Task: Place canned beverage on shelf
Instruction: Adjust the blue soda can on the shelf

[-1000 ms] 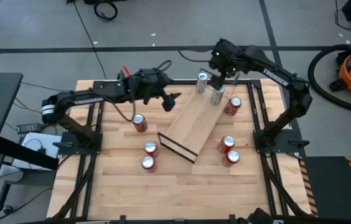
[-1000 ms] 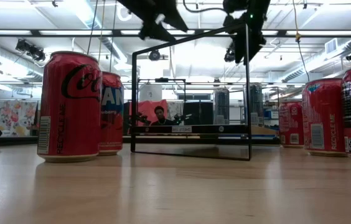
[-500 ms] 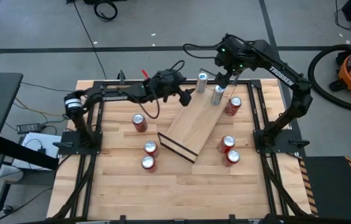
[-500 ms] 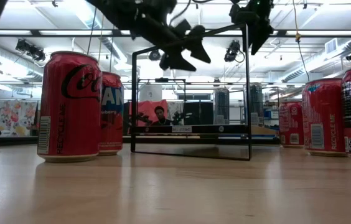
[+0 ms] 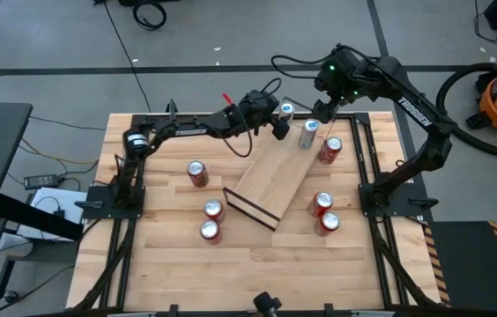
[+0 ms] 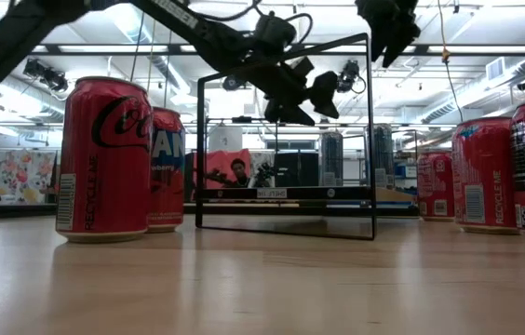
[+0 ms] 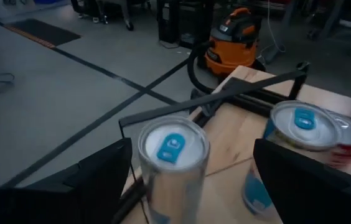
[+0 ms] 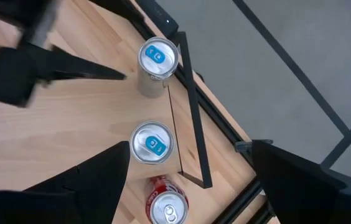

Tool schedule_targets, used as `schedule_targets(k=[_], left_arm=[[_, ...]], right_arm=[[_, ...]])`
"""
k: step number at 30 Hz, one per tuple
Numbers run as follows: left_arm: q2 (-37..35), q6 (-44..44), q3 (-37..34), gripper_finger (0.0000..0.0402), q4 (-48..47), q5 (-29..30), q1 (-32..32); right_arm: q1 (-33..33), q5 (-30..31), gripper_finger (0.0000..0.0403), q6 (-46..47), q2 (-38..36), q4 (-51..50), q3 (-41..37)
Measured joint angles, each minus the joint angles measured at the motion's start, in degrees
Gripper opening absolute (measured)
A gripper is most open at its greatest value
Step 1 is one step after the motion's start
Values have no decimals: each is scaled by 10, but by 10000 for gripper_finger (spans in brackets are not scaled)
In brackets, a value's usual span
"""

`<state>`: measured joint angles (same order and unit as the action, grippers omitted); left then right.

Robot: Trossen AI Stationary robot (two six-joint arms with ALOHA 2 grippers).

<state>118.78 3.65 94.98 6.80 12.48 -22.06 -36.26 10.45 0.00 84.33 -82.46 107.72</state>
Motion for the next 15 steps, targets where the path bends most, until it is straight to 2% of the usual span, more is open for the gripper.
schedule_targets(k=[6,15], left_arm=[[36,-4,40,348,7,2,-3],[69,-4,42,348,57,4,-14]], right_arm=[[-1,0,345,7,-11,2,0],[-2,-1,345,9,-11,6,0]])
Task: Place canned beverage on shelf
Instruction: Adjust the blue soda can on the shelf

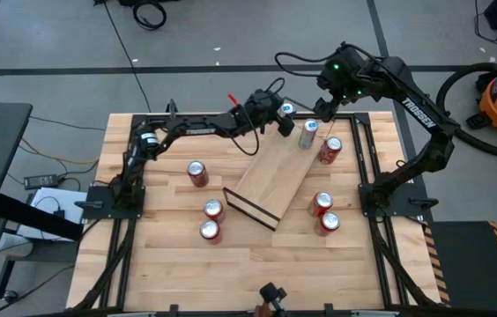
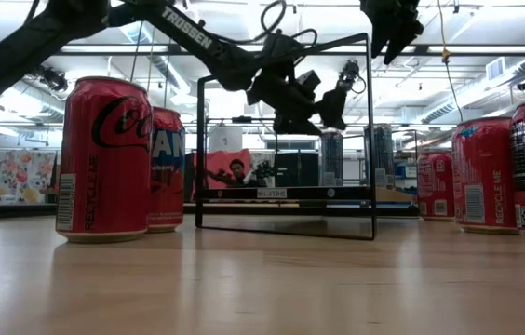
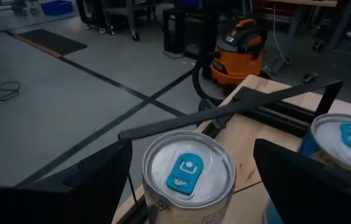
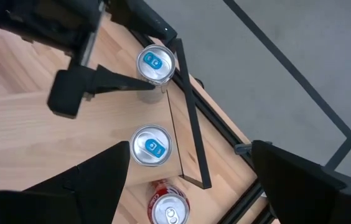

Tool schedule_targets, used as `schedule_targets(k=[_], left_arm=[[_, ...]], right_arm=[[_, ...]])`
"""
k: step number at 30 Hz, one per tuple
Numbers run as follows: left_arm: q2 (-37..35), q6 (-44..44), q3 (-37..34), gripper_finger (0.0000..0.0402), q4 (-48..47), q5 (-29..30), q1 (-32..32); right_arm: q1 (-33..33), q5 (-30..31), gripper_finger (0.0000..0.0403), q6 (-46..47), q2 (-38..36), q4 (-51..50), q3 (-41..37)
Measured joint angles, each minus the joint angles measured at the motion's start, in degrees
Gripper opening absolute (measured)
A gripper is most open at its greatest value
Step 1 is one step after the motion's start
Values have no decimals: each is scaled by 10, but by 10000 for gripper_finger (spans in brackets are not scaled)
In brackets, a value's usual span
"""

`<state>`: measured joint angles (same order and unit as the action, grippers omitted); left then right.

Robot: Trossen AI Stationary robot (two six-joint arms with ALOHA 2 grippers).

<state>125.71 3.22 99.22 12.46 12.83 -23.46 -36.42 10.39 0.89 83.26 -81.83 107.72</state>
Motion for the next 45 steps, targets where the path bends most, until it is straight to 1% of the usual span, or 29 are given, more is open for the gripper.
schedule_targets(k=[4,8,13,17,20,25,37,40,45], left_arm=[[9,-4,1,348,20,0,0],[18,-29,0,348,21,0,0],[19,-30,0,348,23,0,-1],[19,-29,0,348,18,0,-5],[19,-28,0,348,-3,0,-6],[19,-15,-1,348,-29,-34,-8],[19,20,-1,348,-30,-35,-13],[19,19,-1,339,-29,-35,-13],[19,20,-1,304,-29,-35,-13]], right_arm=[[0,0,345,0,0,3,0],[0,0,345,0,0,4,0],[-1,0,345,5,0,6,0],[0,-1,345,7,0,11,0],[-1,-1,345,9,0,15,0],[-1,-1,345,10,0,19,0],[-1,-12,345,21,0,26,0],[-1,-12,345,21,0,26,0],[-1,-12,345,21,0,30,0]])
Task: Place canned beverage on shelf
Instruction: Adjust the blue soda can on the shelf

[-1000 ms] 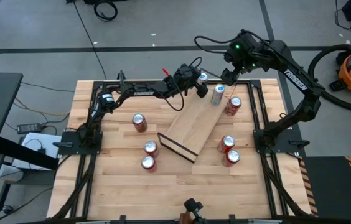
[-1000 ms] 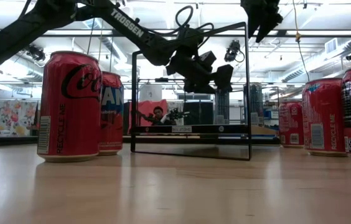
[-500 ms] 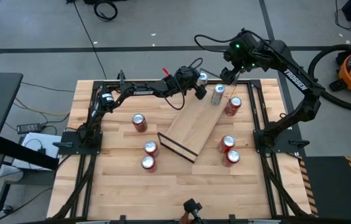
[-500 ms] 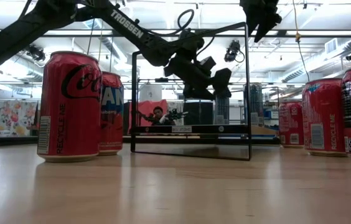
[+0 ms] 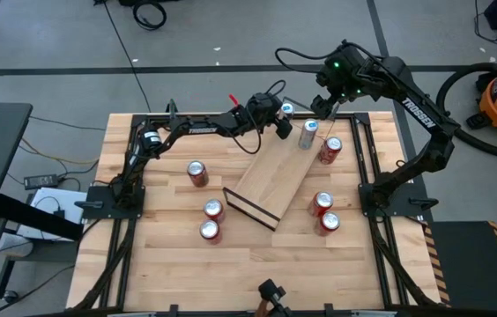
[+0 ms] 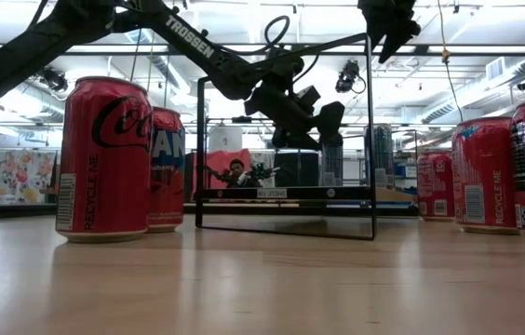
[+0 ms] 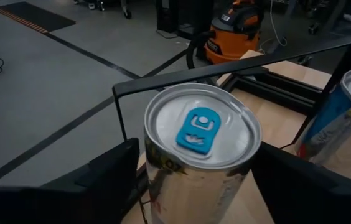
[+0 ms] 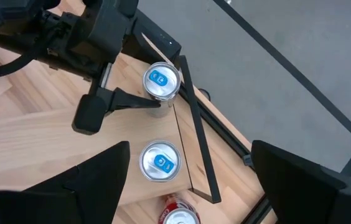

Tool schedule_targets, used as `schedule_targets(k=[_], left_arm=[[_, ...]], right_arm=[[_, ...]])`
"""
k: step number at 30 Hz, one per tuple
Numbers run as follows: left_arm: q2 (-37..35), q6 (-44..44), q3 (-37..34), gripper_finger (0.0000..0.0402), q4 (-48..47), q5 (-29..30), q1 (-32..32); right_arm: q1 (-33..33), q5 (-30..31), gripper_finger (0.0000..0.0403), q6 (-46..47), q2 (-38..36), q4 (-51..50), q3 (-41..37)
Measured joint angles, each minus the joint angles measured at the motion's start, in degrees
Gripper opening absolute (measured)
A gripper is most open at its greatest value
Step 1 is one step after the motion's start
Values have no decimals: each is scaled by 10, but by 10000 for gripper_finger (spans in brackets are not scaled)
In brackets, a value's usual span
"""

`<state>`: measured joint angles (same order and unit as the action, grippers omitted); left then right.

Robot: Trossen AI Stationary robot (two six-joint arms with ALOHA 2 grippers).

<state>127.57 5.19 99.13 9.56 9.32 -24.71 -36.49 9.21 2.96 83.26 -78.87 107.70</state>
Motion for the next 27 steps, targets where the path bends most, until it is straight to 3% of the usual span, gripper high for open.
schedule_targets(k=[9,27], left_arm=[[0,-3,0,255,-1,0,0],[-8,-15,1,253,-36,5,18]], right_arm=[[0,0,345,-1,0,0,0],[0,0,345,0,0,0,0]])
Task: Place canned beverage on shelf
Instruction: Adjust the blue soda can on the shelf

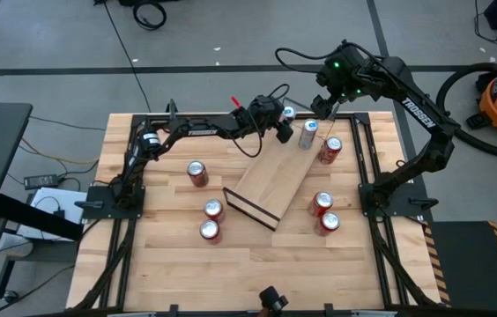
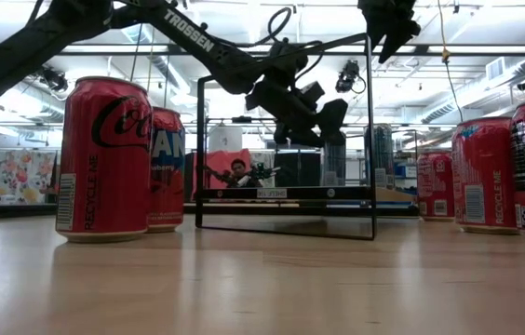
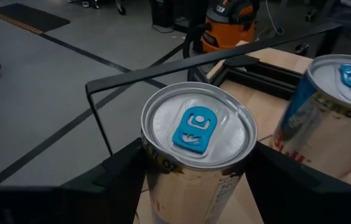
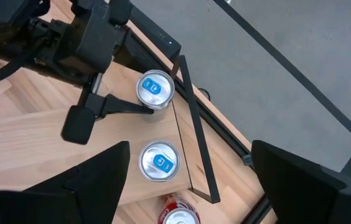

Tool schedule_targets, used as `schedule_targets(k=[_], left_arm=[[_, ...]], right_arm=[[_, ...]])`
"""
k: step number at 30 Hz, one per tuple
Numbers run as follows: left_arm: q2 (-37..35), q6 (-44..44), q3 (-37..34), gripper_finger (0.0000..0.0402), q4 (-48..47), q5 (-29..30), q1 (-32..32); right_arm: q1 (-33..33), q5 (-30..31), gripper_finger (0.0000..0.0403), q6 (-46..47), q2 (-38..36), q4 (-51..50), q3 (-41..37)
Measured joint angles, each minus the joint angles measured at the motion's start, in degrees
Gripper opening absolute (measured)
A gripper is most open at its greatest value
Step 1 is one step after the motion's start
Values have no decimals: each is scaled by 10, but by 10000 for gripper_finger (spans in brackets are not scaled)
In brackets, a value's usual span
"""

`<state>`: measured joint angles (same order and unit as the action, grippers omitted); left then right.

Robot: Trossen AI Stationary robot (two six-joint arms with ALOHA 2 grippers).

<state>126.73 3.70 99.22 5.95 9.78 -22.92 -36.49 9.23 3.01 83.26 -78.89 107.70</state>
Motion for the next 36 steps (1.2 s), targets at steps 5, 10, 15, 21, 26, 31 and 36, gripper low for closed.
schedule_targets(k=[5,10,15,21,26,31,36], left_arm=[[-9,3,0,252,-29,-1,0],[-19,0,-1,252,-48,0,2],[-21,4,-1,259,-54,0,4],[-21,29,-1,276,-59,-5,11],[-20,30,-2,304,-68,-11,18],[-20,30,-2,330,-70,-11,19],[-28,28,-2,353,-75,-10,19]], right_arm=[[0,0,345,0,0,0,0],[0,0,345,0,0,1,0],[-1,0,345,0,0,4,0],[-1,1,345,2,0,5,0],[-1,1,345,5,0,7,0],[-1,1,345,5,0,6,0],[-1,0,345,5,0,6,0]])
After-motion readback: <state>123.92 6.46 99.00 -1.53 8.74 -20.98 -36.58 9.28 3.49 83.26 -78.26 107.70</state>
